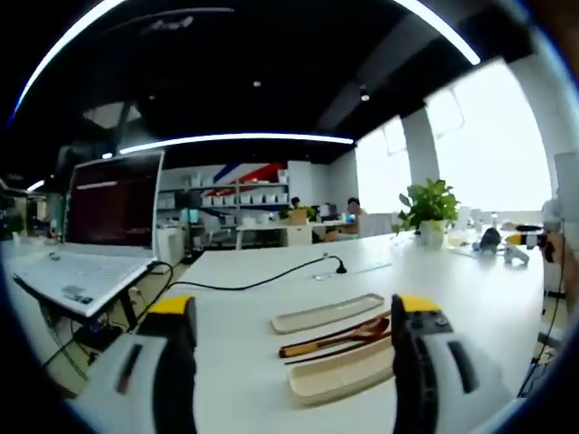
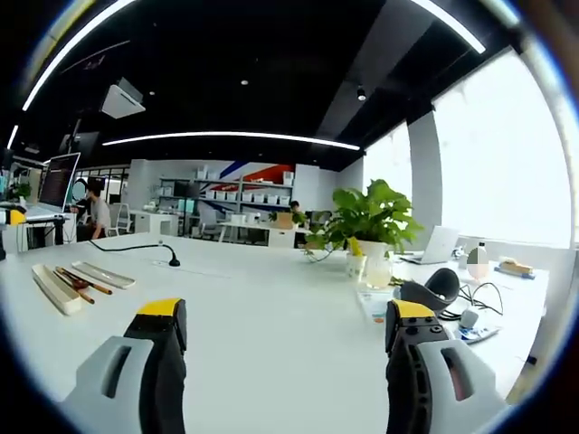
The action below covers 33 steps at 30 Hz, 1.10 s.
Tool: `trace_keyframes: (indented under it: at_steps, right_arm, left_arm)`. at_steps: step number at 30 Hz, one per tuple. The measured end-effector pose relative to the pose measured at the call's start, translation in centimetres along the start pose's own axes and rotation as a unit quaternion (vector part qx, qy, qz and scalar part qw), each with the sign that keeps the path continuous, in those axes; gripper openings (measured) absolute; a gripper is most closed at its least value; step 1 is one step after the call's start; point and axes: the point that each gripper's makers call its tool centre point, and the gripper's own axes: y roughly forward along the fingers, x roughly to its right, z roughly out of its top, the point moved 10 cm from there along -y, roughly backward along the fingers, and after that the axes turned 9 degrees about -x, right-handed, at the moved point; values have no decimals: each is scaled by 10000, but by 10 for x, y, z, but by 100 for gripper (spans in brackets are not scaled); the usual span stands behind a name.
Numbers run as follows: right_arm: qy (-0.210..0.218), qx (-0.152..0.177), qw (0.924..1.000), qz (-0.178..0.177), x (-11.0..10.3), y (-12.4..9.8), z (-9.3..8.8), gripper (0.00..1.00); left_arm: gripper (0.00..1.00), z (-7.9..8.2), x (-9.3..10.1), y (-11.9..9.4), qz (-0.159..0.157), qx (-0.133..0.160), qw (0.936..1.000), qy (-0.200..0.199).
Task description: Arrange the utensils inside the cutlery case until each visible utensil rests in its matching compartment.
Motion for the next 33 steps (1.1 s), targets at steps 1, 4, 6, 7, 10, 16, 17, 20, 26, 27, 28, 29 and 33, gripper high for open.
trace_keyframes:
  at_steps: [1,4,6,7,10,16,17,20,26,27,28,29,33]
  right_arm:
    - [16,3,10000,9,0,0,0,95]
    - [29,-4,10000,24,0,0,-1,94]
    - [32,-7,10000,28,0,0,-1,94]
    - [33,-11,10000,28,0,0,-1,94]
    - [142,83,9999,34,0,0,0,94]
    - [298,272,9992,61,0,-3,4,94]
    - [341,288,9990,55,1,-4,5,94]
    - [425,364,9984,2,3,-5,6,94]
    - [499,411,9978,128,-4,-4,8,93]
    - [497,408,9978,160,-5,-4,8,93]
    - [478,386,9979,220,-6,-4,10,93]
    - [480,397,9978,229,-7,-5,11,93]
    - [479,591,9964,361,-11,-10,20,92]
  left_arm:
    - [94,0,0,0,-11,-31,10000,19]
    - [94,0,-2,-1,-113,-23,9999,-94]
    - [94,0,-3,-1,-135,-6,9998,-138]
    - [94,0,-2,-1,-136,-3,9998,-141]
    - [94,0,-2,0,-131,-9,9998,-122]
    - [94,-2,0,3,-243,-54,9995,-198]
    - [94,-2,1,3,-253,-65,9995,-194]
    - [94,-2,2,3,-258,-63,9995,-194]
    - [94,-3,3,4,-256,-74,9995,-161]
    - [94,-3,4,4,-256,-81,9995,-158]
    - [94,-3,4,4,-258,-88,9995,-159]
    - [94,-3,4,4,-261,-93,9995,-158]
    - [94,-4,5,5,-249,-128,9995,-154]
